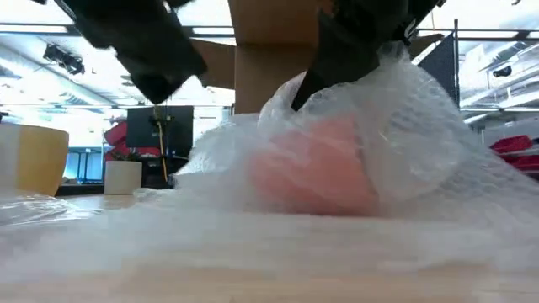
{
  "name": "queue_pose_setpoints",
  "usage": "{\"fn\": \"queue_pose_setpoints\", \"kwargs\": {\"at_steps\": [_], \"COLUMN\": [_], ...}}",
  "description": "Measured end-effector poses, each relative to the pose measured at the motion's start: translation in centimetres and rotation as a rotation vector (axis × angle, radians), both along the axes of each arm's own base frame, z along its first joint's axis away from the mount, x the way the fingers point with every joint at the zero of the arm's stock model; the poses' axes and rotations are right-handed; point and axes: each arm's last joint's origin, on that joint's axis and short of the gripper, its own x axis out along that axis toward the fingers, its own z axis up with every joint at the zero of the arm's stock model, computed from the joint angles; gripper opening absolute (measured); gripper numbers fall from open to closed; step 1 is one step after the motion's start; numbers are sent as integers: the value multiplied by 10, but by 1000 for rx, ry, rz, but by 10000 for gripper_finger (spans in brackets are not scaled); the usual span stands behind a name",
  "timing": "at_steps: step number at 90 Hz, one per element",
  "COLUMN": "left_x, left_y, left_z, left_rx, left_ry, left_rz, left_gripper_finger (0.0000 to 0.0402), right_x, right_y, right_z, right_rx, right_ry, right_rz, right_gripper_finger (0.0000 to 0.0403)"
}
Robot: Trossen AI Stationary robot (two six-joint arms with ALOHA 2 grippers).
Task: Wrap mug
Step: Wrap the orange mug with the bubble wrap
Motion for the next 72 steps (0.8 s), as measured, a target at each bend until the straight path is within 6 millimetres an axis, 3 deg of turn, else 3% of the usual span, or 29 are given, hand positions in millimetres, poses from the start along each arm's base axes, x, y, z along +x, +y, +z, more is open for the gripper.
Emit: {"fn": "queue_pose_setpoints", "kwargs": {"at_steps": [26, 34, 57, 72], "left_x": [23, 24, 14, 5], "left_y": [-9, -8, -3, 2], "left_z": [-80, -91, -88, -76], "left_rx": [-55, -75, -18, 9], "left_ry": [150, 219, 318, 366], "left_rz": [6, 14, -2, -5], "left_gripper_finger": [0, 0, 0, 0], "right_x": [-2, -5, -16, -15], "right_y": [-1, -2, -14, -14], "right_z": [9, 17, 40, 36], "right_rx": [-71, -57, -4, -5], "right_ry": [-37, -48, 32, 117], "right_rz": [-29, -25, 58, 209], "right_gripper_finger": [25, 25, 25, 27]}}
